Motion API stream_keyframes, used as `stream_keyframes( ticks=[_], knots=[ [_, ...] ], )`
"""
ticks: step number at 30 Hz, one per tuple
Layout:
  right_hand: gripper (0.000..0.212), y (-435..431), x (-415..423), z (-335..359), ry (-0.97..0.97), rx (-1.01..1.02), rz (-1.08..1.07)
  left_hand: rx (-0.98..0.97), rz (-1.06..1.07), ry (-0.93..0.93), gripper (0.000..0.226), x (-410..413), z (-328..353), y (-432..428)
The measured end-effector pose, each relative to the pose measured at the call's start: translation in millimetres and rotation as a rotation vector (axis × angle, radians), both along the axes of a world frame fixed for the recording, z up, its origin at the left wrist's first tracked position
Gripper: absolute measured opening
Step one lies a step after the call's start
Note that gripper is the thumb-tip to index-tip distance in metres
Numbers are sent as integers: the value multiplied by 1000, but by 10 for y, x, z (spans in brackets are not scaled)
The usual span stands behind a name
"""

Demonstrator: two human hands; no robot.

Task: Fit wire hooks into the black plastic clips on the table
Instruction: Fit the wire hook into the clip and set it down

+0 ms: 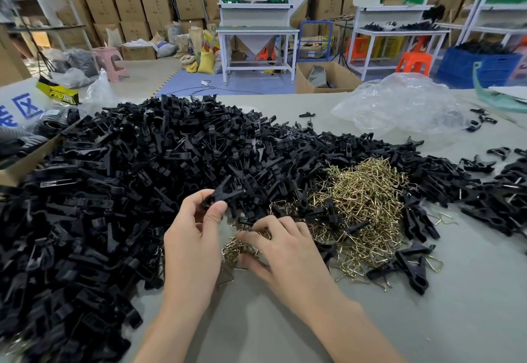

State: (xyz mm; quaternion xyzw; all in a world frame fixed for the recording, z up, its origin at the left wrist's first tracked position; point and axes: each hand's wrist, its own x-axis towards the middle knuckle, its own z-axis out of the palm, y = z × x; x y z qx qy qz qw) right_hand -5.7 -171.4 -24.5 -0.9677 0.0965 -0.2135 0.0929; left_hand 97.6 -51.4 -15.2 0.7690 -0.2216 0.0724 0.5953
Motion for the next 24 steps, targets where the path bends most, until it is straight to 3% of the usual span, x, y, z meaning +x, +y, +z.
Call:
stream_keyframes(
  ticks=[6,12,24],
  knots=[
    [26,12,28,-8,57,-11,88,13,-11,-2,9,-9,-8,-8],
    [16,-10,8,9,-34,77,40,-5,-13,-7,15,-35,17,14],
    [4,-164,-41,228,-351,1229,-50,3,-72,18,20,-55,25,-6]
  ],
)
